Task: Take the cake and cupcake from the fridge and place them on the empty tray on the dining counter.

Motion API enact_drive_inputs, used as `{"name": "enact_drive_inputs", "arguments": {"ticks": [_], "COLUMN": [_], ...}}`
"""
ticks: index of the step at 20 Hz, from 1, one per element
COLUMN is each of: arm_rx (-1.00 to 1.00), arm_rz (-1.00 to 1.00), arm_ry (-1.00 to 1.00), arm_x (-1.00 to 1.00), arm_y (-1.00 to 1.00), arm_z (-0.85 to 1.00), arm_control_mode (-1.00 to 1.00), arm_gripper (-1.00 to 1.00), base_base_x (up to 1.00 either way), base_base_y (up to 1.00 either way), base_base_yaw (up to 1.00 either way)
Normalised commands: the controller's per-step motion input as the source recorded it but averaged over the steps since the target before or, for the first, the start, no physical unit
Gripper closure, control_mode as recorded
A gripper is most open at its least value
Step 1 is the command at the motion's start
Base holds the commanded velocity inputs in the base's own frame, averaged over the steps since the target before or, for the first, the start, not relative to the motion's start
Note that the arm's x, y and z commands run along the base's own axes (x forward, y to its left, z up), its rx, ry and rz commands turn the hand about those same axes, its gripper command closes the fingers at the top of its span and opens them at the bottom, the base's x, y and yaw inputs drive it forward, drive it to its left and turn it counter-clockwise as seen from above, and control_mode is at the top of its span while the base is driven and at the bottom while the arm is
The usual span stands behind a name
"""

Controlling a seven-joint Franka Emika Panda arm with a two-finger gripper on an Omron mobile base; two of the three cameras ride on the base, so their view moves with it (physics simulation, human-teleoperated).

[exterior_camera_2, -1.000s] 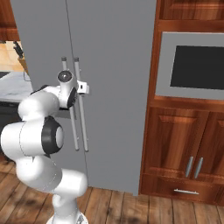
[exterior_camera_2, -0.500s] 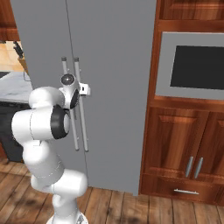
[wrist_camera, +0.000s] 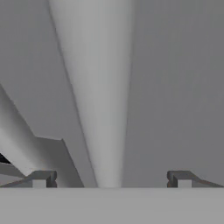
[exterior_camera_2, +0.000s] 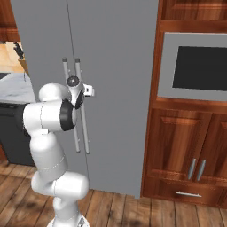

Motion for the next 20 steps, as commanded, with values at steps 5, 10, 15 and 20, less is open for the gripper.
{"name": "enact_drive_inputs", "arguments": {"ticks": [5,10,15,20], "arm_rx": [0.0,-0.04,-0.02,0.22], "arm_rz": [0.0,-0.05,-0.07,0.0], "arm_ry": [0.0,-0.07,-0.02,0.3], "arm_x": [0.36,0.3,0.66,-0.05], "arm_y": [0.01,0.33,0.16,-0.74], "arm_z": [-0.2,-0.27,-0.3,0.0], "arm_control_mode": [-1.0,-1.0,-1.0,-1.0], "arm_gripper": [-1.0,1.0,1.0,1.0], "base_base_x": [0.0,0.0,0.0,0.0], "base_base_y": [0.0,0.0,0.0,0.0], "base_base_yaw": [0.0,0.0,0.0,0.0]}}
